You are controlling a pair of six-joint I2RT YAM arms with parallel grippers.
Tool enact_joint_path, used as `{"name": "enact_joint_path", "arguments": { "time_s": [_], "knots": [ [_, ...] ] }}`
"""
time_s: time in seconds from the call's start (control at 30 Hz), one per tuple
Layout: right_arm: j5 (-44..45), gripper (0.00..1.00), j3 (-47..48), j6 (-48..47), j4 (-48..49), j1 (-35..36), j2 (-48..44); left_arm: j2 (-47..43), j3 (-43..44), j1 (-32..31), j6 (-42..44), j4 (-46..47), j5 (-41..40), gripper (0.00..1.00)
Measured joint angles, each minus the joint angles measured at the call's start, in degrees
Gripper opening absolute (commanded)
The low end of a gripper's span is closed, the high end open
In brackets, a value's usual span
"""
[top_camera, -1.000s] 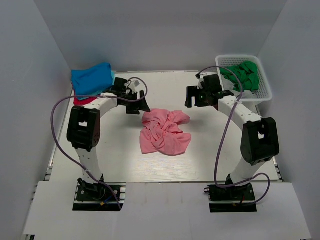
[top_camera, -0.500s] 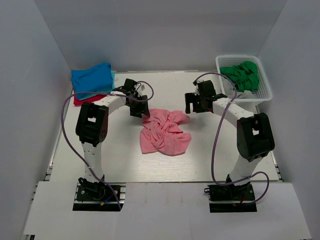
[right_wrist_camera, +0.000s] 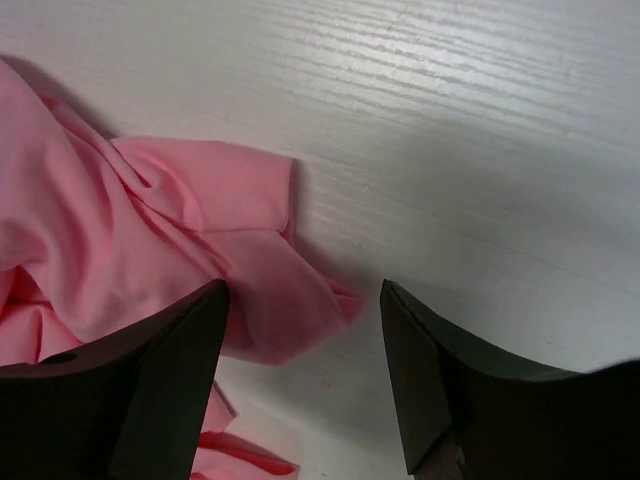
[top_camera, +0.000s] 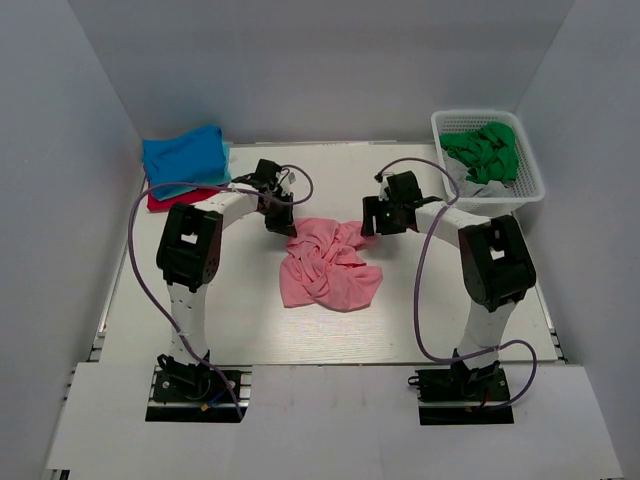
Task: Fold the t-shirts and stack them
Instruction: Flatten out the tshirt
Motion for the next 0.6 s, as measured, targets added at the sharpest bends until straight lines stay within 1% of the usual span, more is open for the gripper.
{"name": "enact_joint_path", "arguments": {
  "time_s": [0.03, 0.07, 0.1, 0.13, 0.2, 0.4, 0.5, 0.6],
  "knots": [
    [-0.52, 0.68, -0.02, 0.11, -0.02, 0.13, 0.5, 0.0, 0.11, 0.0, 0.0, -0.07, -0.07, 0.0],
    [-1.03, 0.63, -0.02, 0.28, -0.02, 0.28, 0.94, 0.0, 0.17, 0.0, 0.0, -0.17, -0.11, 0.0],
    [-1.29, 0.39, -0.04, 0.37, 0.02, 0.37, 1.2, 0.0, 0.22, 0.02, 0.0, -0.26, -0.2, 0.0],
    [-1.62, 0.25, -0.24, 0.92, 0.2, 0.55, 1.4, -0.04, 0.24, 0.02, 0.0, -0.35, -0.28, 0.0],
    [-2.25, 0.0, -0.72, 0.83, 0.46, 0.63, 1.4, -0.24, 0.28, 0.02, 0.02, -0.55, -0.39, 0.0],
    [-1.77, 0.0, -1.16, 2.01, 1.92, 1.01, 0.57, -0.72, 3.63, 0.02, 0.07, -1.2, -0.42, 0.0],
    [0.48, 0.0, -1.16, 1.79, 2.21, 1.01, -3.04, -0.94, 6.91, 0.02, 0.04, -1.84, -0.44, 0.0],
    [3.34, 0.0, -0.96, 1.07, 3.58, 1.01, -8.96, -1.03, 12.98, 0.02, 0.48, -3.39, -0.72, 0.0]
  ]
}}
